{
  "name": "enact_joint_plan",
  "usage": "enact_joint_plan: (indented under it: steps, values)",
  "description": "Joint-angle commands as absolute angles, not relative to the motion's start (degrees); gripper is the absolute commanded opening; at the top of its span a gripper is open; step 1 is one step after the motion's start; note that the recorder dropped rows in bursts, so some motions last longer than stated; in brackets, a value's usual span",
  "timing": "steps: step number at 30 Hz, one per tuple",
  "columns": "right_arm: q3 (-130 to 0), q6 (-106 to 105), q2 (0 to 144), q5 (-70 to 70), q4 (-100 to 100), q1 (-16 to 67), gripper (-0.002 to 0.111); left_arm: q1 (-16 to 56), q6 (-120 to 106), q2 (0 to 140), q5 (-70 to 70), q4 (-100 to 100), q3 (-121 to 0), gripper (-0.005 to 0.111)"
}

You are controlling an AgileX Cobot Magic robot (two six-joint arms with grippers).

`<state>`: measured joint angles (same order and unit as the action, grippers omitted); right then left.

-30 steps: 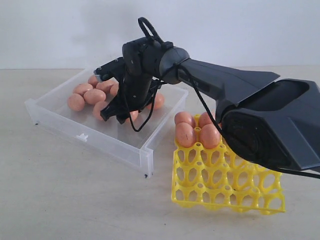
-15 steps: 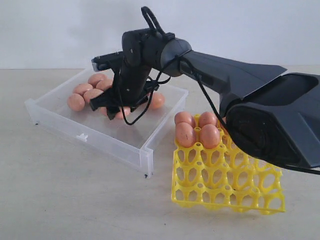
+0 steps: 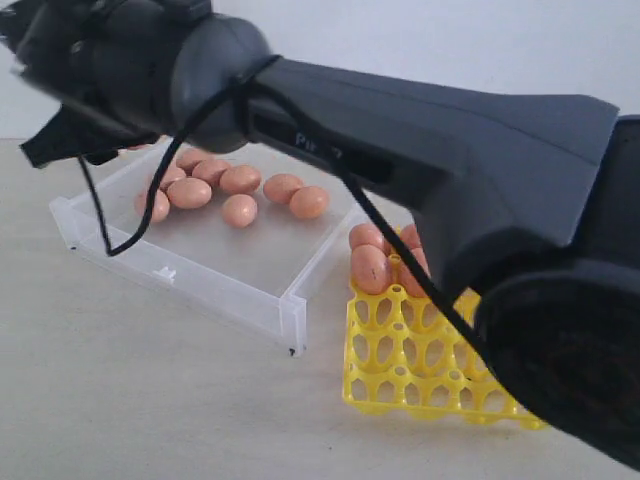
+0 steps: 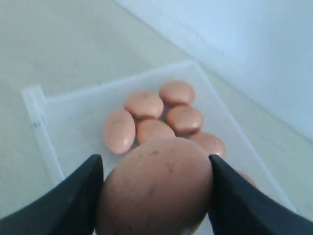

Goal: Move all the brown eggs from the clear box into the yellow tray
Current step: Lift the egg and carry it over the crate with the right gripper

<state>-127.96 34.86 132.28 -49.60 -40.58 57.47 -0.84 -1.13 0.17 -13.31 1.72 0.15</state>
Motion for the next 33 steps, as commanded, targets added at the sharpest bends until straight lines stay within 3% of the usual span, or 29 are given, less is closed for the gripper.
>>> enact_joint_plan:
  steps: [1,7,22,30,33]
  values:
    - [-120.02,48.70,129.01,-40.53,-52.30,59.08,-0.001,-0.59,-1.16,0.00,-13.31,2.03,0.00,-0.004]
    - [-110.33,49.34,123.48,-10.09,-46.46,55.51,-0.001,-0.59,-1.16,0.00,-13.31,2.03,0.00,-0.004]
    - [-89.85,60.31,111.07,34.72,-44.39,51.24,-0.001,-0.59,-1.16,0.00,-13.31,2.03,0.00,-0.004]
    - [-75.91,77.16,110.97,69.54,-48.38,35.57,-0.001,-0.59,-1.16,0.00,-13.31,2.03,0.00,-0.004]
    - [-69.14,78.89,109.54,69.96,-49.71,30.63,-0.001,-0.59,-1.16,0.00,-13.31,2.03,0.00,-0.004]
